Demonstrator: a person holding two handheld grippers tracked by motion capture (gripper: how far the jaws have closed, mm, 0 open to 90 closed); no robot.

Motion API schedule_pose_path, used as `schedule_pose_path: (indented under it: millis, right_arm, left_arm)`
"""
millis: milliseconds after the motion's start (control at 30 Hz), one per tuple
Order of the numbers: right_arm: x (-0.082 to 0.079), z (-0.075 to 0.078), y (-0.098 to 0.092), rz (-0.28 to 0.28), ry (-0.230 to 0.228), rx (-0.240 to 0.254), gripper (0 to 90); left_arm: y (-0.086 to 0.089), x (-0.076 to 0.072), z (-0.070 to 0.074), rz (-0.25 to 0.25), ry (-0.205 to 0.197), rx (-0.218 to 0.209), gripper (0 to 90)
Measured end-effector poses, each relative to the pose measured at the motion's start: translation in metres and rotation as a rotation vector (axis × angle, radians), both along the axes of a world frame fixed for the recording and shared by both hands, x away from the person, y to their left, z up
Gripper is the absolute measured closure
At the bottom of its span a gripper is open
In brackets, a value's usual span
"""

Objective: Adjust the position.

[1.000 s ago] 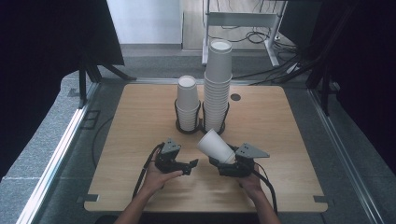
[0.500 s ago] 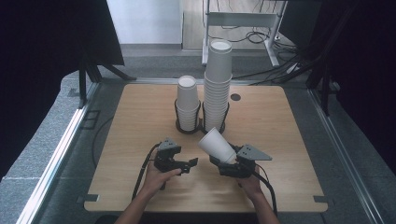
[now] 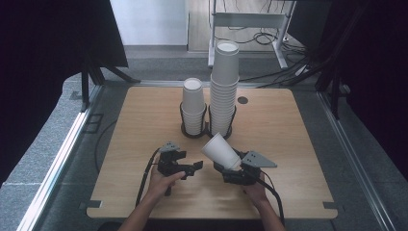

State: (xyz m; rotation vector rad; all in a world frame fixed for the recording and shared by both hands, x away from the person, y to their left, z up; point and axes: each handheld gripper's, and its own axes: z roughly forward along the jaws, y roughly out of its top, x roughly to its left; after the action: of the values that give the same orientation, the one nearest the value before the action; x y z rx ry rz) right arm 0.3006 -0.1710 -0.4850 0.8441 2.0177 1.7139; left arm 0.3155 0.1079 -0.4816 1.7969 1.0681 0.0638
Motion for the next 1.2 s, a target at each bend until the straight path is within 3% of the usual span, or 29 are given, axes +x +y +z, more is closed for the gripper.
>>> schedule_pose_path:
  millis: [333, 700, 1067, 1200]
  right_arm:
    - [-0.004, 0.000, 0.004, -0.006, -0.035, 0.020, 19.7]
    - [-0.006, -0.003, 0.007, 0.002, -0.046, 0.019, 19.8]
    - [-0.008, -0.005, 0.012, 0.003, -0.057, 0.017, 19.9]
    - [-0.009, -0.006, 0.015, -0.005, -0.066, 0.016, 19.9]
  left_arm:
    - [0.003, 0.000, 0.004, -0.005, 0.038, -0.118, 10.8]
    - [0.003, 0.001, 0.008, -0.074, 0.070, -0.286, 8.7]
    - [-0.002, 0.003, 0.007, -0.093, 0.105, -0.358, 5.2]
    - [-0.006, 0.005, 0.005, -0.112, 0.135, -0.425, 4.7]
